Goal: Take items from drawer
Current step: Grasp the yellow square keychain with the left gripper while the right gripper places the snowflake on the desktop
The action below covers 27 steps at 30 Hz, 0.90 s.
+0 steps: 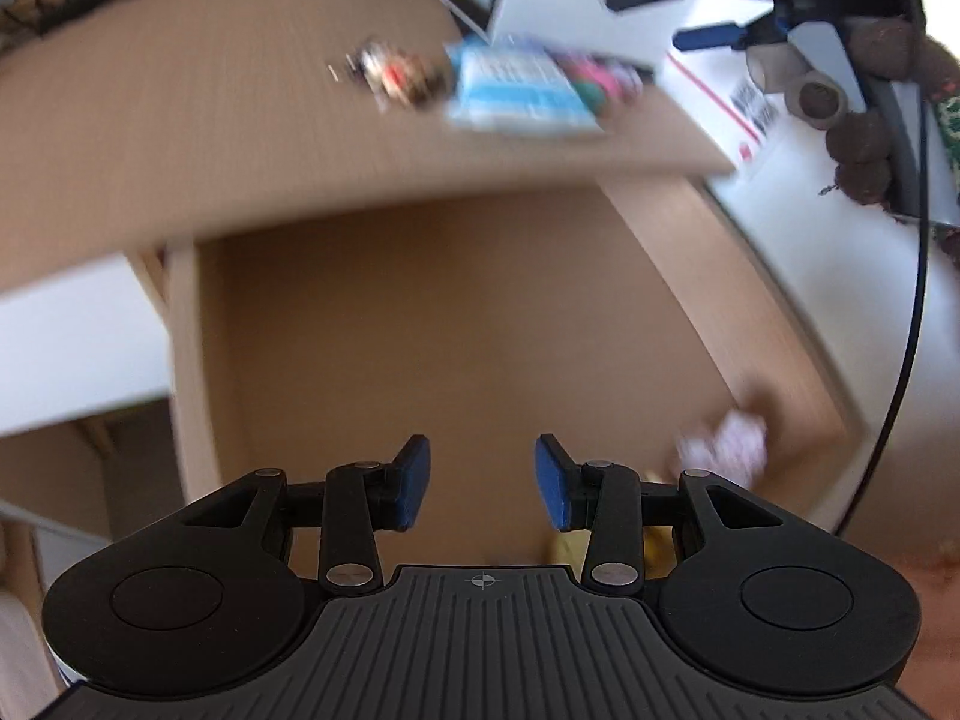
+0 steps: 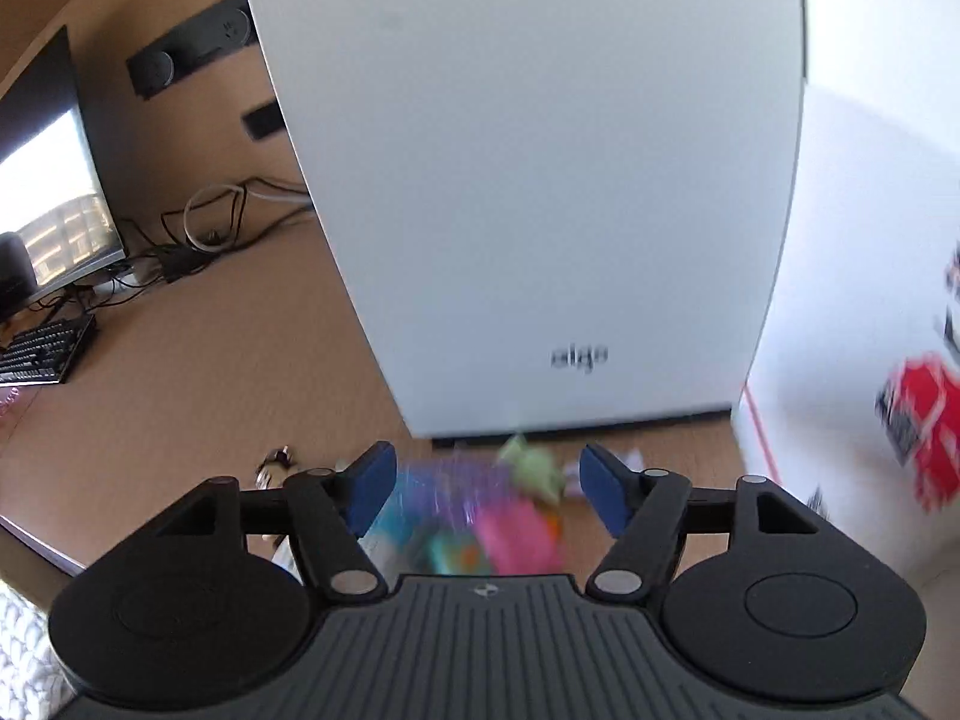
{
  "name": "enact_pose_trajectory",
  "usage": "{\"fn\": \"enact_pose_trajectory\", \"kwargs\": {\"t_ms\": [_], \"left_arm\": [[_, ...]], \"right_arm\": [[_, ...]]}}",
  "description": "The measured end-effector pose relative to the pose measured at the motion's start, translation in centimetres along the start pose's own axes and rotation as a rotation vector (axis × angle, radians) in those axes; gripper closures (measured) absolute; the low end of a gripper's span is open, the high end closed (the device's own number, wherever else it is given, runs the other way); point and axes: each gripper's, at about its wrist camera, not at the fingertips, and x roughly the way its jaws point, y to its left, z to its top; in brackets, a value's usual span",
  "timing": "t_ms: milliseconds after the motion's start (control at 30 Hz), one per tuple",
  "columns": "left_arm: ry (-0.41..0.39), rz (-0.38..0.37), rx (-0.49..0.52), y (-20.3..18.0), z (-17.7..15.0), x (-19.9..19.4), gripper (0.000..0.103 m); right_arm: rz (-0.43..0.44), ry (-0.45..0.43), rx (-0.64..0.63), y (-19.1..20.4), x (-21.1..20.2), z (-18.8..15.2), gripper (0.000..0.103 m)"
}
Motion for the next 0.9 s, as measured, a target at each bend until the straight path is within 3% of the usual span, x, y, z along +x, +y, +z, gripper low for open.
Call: {"fn": "enact_pose_trajectory", "kwargs": {"t_ms": [133,300,367,600,767,900], "left_arm": [[0.112,-0.103,-0.033,0.4,-0.6,1.8,0.061],[0.235,-0.193,-0.111,0.0,-1.0,4.5,0.061],[0.272,-0.187,-0.141,-0.2,-0.8,5.8,0.061],[0.4,-0.178,-0.043,-2.0,-0.5,9.8,0.061],[0.43,-0.147,0.033,-3.1,-0.9,10.7,0.061],[0.451,-0.155,-0.003,-3.1,-1.2,11.5,0.06]], "right_arm": [[-0.006,0.08,-0.016,0.4,-0.7,-3.7,0.024],[-0.003,0.213,0.001,0.3,-1.9,-9.8,0.024],[-0.017,0.25,0.006,0.1,-2.2,-11.5,0.024],[-0.065,0.277,0.031,-1.5,-4.5,-13.4,0.02],[-0.067,0.254,0.025,-1.7,-5.6,-13.2,0.017],[-0.066,0.261,0.015,-1.5,-5.4,-13.2,0.017]]}}
